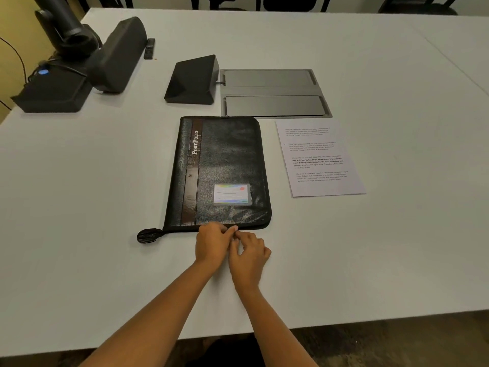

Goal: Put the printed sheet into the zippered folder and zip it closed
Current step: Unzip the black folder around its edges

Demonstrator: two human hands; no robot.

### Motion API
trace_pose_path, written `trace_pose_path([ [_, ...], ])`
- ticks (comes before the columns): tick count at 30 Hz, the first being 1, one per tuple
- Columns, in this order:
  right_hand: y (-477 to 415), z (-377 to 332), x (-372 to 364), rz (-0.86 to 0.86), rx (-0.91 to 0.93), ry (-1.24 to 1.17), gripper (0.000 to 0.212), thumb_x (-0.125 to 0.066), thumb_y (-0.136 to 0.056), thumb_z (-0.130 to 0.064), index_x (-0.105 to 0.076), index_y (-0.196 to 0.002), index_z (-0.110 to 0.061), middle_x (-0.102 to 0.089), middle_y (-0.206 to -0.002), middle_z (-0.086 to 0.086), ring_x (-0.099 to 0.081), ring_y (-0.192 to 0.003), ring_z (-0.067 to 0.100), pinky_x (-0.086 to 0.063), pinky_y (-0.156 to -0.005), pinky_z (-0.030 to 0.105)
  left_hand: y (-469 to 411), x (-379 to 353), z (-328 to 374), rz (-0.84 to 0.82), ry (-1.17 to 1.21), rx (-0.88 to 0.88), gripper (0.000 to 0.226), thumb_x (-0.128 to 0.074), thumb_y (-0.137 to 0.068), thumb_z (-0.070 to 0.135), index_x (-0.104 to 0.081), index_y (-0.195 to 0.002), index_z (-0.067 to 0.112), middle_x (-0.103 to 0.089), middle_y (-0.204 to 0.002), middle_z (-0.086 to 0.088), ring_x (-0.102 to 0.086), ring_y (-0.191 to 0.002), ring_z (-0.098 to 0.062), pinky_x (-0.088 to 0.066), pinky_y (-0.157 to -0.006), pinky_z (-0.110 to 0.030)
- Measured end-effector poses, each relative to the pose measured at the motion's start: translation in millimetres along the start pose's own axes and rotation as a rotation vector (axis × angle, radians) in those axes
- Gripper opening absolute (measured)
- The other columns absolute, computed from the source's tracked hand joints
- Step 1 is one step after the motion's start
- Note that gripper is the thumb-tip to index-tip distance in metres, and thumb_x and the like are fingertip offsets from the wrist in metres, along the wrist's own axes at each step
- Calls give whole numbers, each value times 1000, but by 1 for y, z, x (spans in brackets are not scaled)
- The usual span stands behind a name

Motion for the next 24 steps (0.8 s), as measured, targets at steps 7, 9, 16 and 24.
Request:
trace_pose_path([
  [7, -19, -15, 13, -47, -317, -68, 50, -36, -94, -53, -69, -74, -21, -60, -65, -6, -53, -68, 14, -30, -81, 28, 3, -5, -5, 27, 35, 34, 17, -64, -87, 18, -74, -88, 4, -73, -79, -14, -67, -70, -25, -57, -71, -36],
  [9, -32, -15, 19, -109, -413, -104, 52, -37, -93, -54, -71, -78, -18, -68, -74, -3, -57, -73, 16, -37, -82, 32, 4, -6, -5, 45, 34, 48, 14, -66, -85, 17, -73, -88, 5, -73, -84, -13, -67, -76, -24, -56, -74, -33],
  [16, -49, -13, 35, -151, -578, -264, 40, -50, -90, -47, -66, -70, -17, -75, -84, 3, -66, -82, 20, -36, -57, 27, 5, -2, -9, 65, -29, 30, 10, -64, -85, 14, -69, -84, 6, -70, -84, -12, -61, -72, -19, -49, -69, -28],
  [24, -46, -15, 33, 116, -503, -256, 36, -66, -84, -26, -51, -114, -10, -58, -115, 9, -58, -103, 28, -46, -81, 35, 6, 43, -55, 160, -157, -62, 17, -61, -82, 4, -53, -69, 12, -52, -77, -2, -51, -65, -19, -38, -59, -27],
])
Point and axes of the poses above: each hand's wrist, its own y-axis away from the middle knuckle, its own x-axis out of the back of the hand, z = x × y, the point moved 1 cm from there along -y, towards the middle knuckle
